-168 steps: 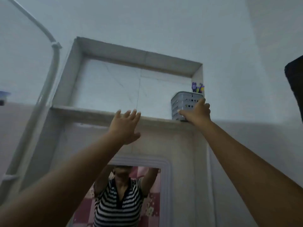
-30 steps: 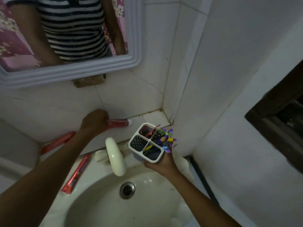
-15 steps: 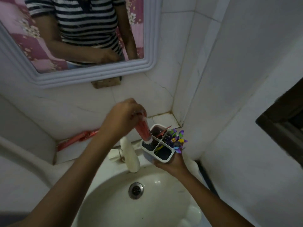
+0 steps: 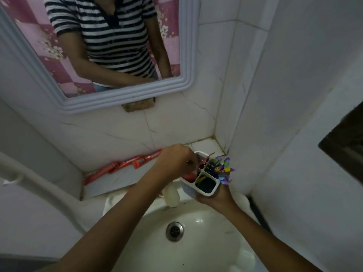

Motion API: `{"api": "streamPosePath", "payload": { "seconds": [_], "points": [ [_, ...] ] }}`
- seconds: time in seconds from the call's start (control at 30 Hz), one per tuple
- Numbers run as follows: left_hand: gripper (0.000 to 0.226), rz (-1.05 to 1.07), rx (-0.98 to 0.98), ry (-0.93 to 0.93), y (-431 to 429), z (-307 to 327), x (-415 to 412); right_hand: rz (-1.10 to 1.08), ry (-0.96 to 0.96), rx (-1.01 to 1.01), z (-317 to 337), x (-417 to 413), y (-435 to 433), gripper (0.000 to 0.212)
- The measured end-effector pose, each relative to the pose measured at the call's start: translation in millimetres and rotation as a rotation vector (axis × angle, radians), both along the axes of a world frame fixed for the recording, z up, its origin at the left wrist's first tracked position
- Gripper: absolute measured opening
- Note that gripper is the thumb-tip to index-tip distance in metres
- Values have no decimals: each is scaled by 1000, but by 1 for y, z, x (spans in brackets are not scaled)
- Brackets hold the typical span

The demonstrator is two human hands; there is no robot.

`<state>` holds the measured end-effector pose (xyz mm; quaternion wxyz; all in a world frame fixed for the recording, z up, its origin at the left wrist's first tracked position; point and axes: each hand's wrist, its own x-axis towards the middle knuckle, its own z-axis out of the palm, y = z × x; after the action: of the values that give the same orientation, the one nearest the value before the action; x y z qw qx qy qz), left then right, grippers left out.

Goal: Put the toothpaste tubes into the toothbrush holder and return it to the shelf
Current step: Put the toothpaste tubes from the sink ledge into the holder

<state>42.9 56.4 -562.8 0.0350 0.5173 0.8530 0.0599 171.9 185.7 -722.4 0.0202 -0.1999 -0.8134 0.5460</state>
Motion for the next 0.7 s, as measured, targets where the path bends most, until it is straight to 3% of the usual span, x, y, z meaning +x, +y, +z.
{"api": "streamPosePath", "payload": {
  "seconds": [0.17, 0.27, 0.33, 0.43, 0.53, 0.7],
  "points": [
    [22, -46, -115, 73, 19, -3, 9, -9, -18, 34, 2, -2, -1, 42],
    [22, -4, -58, -17, 12, 3, -4, -19, -12, 5, 5, 0, -1, 43],
    [25, 110, 76, -113, -10, 4, -19, -22, -12, -3, 5, 1, -1, 40],
    [25, 483, 240, -148, -66, -15, -45, -18, -14, -11, 3, 2, 1, 39],
    [27, 754, -9, -158, -126, -62, -61, -17, -20, -1, 4, 2, 1, 40],
    [36, 867, -383, -210, -172, -133, -45, -15, -21, 3, 8, 2, -1, 42]
  ]
}}
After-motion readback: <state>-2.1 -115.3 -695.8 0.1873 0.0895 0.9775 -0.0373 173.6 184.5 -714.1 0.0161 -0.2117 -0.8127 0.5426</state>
